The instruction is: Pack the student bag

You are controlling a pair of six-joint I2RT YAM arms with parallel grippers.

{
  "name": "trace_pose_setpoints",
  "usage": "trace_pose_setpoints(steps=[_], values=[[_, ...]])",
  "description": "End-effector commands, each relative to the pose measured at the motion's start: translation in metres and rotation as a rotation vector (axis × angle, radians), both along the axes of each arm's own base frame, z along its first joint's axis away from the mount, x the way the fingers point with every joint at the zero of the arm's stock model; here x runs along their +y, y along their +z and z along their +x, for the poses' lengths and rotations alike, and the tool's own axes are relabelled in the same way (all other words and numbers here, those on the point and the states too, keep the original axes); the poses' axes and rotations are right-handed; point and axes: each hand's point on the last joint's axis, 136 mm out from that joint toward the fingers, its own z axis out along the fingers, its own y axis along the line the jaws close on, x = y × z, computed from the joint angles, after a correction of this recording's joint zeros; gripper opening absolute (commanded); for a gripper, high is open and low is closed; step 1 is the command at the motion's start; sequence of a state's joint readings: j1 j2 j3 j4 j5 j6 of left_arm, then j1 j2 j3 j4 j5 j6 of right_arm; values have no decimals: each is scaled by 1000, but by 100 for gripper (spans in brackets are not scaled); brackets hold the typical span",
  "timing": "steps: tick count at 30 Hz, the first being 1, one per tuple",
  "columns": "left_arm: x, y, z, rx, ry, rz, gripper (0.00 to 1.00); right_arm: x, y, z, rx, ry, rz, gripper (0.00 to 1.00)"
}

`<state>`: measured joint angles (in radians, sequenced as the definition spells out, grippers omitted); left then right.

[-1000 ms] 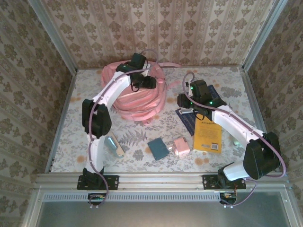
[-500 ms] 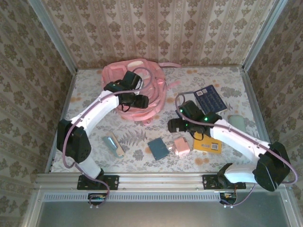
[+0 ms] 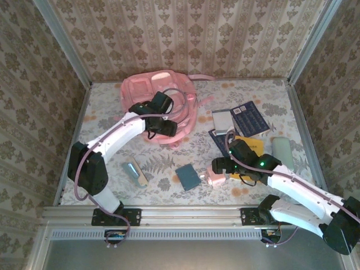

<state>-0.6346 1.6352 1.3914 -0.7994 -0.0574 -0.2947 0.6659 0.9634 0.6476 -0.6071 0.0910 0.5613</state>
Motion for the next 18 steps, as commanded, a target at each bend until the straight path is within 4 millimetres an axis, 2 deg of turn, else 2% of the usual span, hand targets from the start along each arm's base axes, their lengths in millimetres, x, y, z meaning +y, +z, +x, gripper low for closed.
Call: trace_pose_setpoints(steps=[1,6,8,10,16,18], values=[[6,18,-9,-49,-16,-8,70,6,-19,-6,86,19,-19,100],[10,17,-14,-64,-31,4,70,16,-34,-9,146,63,-114,99],[12,16,-16,-67,-34,9,70,17,-33,-4,110,45,-157,97],[12,16,-17,-71,-37,7,70,25,-31,-2,96,38,-124,97],[7,17,-20,-82,-70,12,70,16,-22,1,96,-20,-182,100],[6,18,-20,-86,-76,15,70,21,-17,-2,109,1,-163,100]])
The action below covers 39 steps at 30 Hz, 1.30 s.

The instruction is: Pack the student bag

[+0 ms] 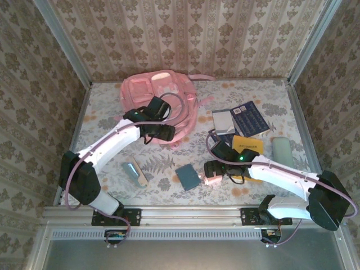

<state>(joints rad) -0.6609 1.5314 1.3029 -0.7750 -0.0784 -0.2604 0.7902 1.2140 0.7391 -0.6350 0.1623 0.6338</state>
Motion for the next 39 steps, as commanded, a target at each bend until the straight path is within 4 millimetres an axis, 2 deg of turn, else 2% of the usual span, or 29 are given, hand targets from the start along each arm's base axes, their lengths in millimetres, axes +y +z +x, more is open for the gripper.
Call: trace_pose_setpoints(steps=[1,5,10,15,22,34,39], values=[[0,10,-2,-39,-31,10,70,5,12,-2,18,14,7,100],[-2,14,-2,-45,-37,-3,70,26,7,-15,79,108,57,100],[-1,17,-3,-57,-39,-5,70,31,-2,-14,76,144,-12,100],[1,18,-1,-66,-37,5,70,25,-19,-4,89,106,-137,99],[2,17,0,-69,-32,12,70,23,-33,0,82,89,-201,86],[1,13,3,-57,-27,14,70,32,-30,3,58,77,-133,64],[6,9,9,-53,-7,18,70,27,-26,5,35,57,-134,56]])
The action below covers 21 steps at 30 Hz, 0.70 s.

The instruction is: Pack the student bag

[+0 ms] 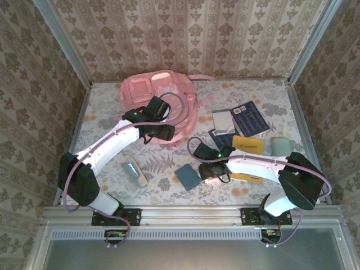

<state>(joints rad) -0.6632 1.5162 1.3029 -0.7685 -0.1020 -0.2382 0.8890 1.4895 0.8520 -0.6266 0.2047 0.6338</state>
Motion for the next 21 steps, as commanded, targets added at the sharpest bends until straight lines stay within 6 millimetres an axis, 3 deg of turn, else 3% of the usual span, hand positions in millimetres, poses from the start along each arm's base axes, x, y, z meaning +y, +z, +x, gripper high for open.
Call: trace_pose_setpoints(steps=[1,5,12,17,21], values=[[6,1,10,-15,17,5,70,-8,9,4,-48,-38,9,55],[18,-2,31,2,96,-6,70,-21,21,10,-84,-79,38,53],[26,10,76,-26,133,-58,71,-37,30,15,-122,-110,85,52],[47,-9,120,52,225,-83,70,-35,31,13,-116,-106,126,52],[74,-28,138,107,338,-86,70,-36,36,11,-126,-106,151,53]])
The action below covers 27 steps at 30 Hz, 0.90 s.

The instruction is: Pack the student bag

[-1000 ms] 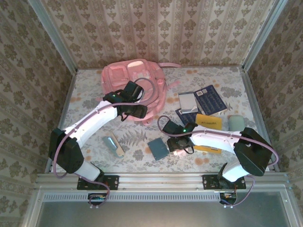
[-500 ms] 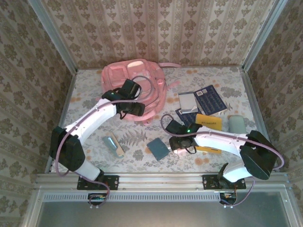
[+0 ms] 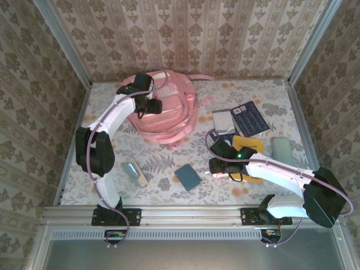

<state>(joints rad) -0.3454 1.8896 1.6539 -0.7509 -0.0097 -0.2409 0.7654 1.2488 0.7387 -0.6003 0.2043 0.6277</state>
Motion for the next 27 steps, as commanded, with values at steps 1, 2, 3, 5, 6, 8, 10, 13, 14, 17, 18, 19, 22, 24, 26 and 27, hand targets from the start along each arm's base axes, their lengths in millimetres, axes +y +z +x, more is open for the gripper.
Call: trace_pose_setpoints(steps=[1,2,3,5,6,8,10,13,14,17,18,19,22,24,26,27], values=[[19,-12,2,71,84,-52,70,1,8,-1,-28,12,46,53],[21,-16,3,80,101,-80,70,0,9,-3,-32,13,54,53],[24,-21,3,88,118,-90,70,-1,10,-3,-34,13,59,53],[25,-34,2,112,140,-89,70,-3,12,-5,-37,16,70,53],[24,-41,0,129,143,-87,70,-5,12,-6,-37,14,70,53],[18,-59,-6,173,151,-85,70,-8,14,-7,-41,13,79,53],[12,-76,-13,209,170,-103,70,-10,17,-8,-47,11,88,53],[-7,-97,-24,262,186,-187,69,-13,20,-7,-56,7,98,53],[-15,-102,-28,279,191,-218,67,-13,21,-7,-59,5,102,53],[-42,-103,-41,293,183,-291,64,-14,23,-7,-64,1,110,53],[-52,-102,-45,292,171,-299,64,-14,24,-7,-67,-1,112,53],[-64,-99,-49,289,154,-313,64,-14,24,-7,-68,-1,114,53],[-115,-84,-64,286,54,-374,64,-14,24,-7,-70,-6,112,53],[-133,-70,-70,277,7,-379,64,-16,24,-7,-70,-10,107,53],[-137,-47,-68,216,-27,-372,65,-17,24,-7,-70,-17,107,53],[-135,-36,-65,180,-44,-362,65,-18,24,-7,-70,-19,108,53]])
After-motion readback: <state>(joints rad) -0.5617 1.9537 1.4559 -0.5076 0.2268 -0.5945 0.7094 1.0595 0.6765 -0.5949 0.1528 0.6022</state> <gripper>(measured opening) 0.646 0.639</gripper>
